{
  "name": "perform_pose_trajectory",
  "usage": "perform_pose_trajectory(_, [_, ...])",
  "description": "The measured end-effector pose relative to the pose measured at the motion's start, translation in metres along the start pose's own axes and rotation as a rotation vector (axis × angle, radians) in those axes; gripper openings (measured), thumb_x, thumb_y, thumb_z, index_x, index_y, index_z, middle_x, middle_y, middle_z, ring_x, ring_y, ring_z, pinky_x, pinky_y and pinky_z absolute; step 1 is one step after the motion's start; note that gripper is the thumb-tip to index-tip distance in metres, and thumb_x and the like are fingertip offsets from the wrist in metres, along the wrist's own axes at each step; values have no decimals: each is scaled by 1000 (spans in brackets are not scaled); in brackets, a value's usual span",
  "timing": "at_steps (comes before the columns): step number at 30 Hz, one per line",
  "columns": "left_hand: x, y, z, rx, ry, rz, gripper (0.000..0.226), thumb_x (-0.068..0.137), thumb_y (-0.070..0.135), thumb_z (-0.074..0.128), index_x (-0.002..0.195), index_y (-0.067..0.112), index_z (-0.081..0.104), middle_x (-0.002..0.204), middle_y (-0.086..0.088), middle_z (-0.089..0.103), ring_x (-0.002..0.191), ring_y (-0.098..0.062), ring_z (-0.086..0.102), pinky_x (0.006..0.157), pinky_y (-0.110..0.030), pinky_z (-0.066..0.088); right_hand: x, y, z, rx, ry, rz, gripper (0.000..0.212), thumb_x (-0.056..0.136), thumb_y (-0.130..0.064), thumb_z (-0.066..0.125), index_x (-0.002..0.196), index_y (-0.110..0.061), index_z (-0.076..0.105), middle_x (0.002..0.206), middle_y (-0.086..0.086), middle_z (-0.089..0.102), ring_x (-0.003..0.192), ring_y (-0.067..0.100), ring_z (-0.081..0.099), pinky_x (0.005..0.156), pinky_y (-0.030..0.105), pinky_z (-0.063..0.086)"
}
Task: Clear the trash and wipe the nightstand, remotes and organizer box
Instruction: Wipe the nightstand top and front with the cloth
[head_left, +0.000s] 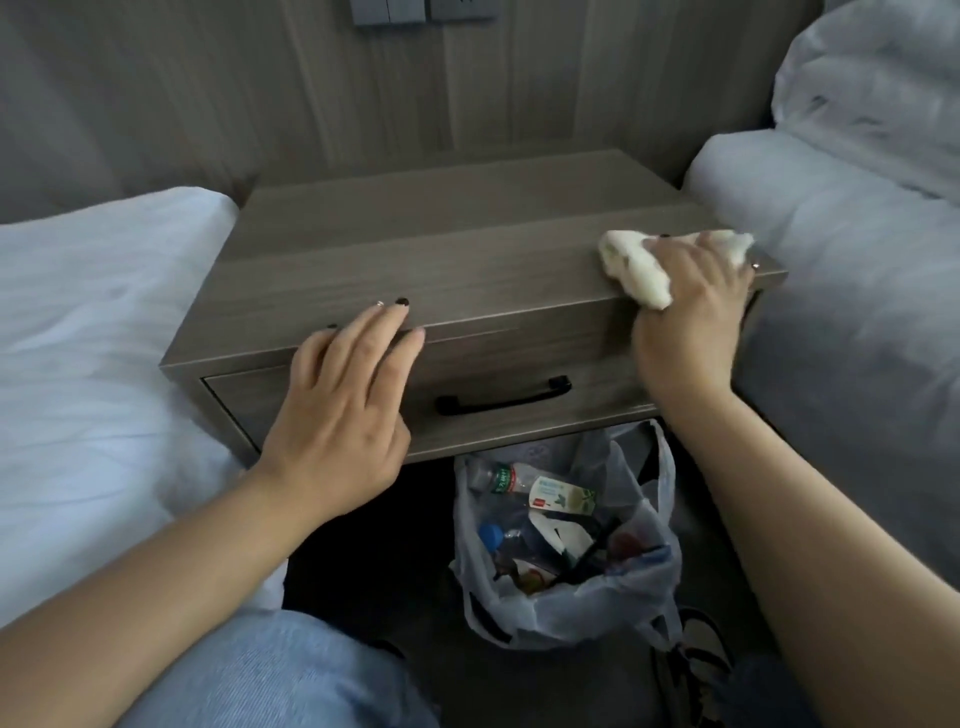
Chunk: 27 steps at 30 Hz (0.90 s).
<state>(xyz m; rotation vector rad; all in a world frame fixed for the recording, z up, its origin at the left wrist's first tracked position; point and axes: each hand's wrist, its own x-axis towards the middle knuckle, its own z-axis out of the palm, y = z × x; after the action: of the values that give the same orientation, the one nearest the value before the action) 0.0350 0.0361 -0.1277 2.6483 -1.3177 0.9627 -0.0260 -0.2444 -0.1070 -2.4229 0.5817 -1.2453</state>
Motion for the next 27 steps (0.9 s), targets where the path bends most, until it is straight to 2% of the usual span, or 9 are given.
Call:
perform_pose_trajectory(5, [-2,-5,-6,13,-113,-68,81,70,15,59,144,0,34,153,-19,34,143,-33,32,111,-49,22,-40,-43,4,238,-397,-462,43,83,-4,47,123,-7,64,132,11,60,135,29,42,114,46,20])
perform_pose_trajectory(9, [-5,2,-16,-19,-166,-84,81,69,14,56,145,-1,34,153,-21,33,143,-35,31,114,-53,26,-85,1,-6,150,-549,-753,43,83,-20,64,125,-9,64,138,10,55,135,28,44,110,49,36])
perform_pose_trajectory(10, [-6,3,-18,-17,-170,-89,80,69,14,55,145,-1,34,153,-21,34,143,-35,31,113,-54,27,-93,14,-7,109,-563,-700,44,84,-22,58,126,-10,63,139,11,55,134,28,46,109,46,38])
perform_pose_trajectory(13, [-6,9,-28,-20,-173,-125,75,71,15,52,143,-1,38,151,-21,36,142,-36,33,110,-53,32,-111,28,-8,72,-666,-136,55,81,-5,49,135,-16,55,140,5,54,130,25,50,102,30,42])
perform_pose_trajectory(14, [-5,11,-31,-32,-167,-140,73,72,15,52,142,-1,40,150,-21,37,141,-36,33,109,-53,34,-118,29,-5,-9,-755,-65,57,81,-1,51,136,-19,53,138,4,56,125,25,53,95,28,46])
perform_pose_trajectory(18, [-5,30,-41,-107,-144,-159,64,72,12,54,135,2,48,147,-19,41,140,-36,35,109,-49,37,-132,40,3,-74,-803,-168,67,72,11,60,136,-10,54,139,9,54,130,30,49,100,34,44])
perform_pose_trajectory(20, [-5,42,-42,-133,-149,-151,62,72,11,60,133,3,50,145,-18,42,139,-35,35,108,-49,38,-128,44,1,-134,-839,-121,65,78,8,57,140,-12,48,144,5,49,134,26,44,97,30,41])
perform_pose_trajectory(23, [-1,62,-42,-207,-158,-196,59,72,12,63,129,5,53,141,-16,47,136,-34,40,106,-48,42,-125,42,1,-125,-876,-77,66,84,3,56,146,-15,41,149,5,43,138,23,40,109,33,38])
perform_pose_trajectory(27, [6,95,-39,-368,-275,-222,48,83,18,58,131,14,52,134,-2,51,124,-22,49,99,-37,47,-120,37,0,-184,-955,-1,57,85,0,54,139,-16,48,141,8,52,127,27,52,97,36,49])
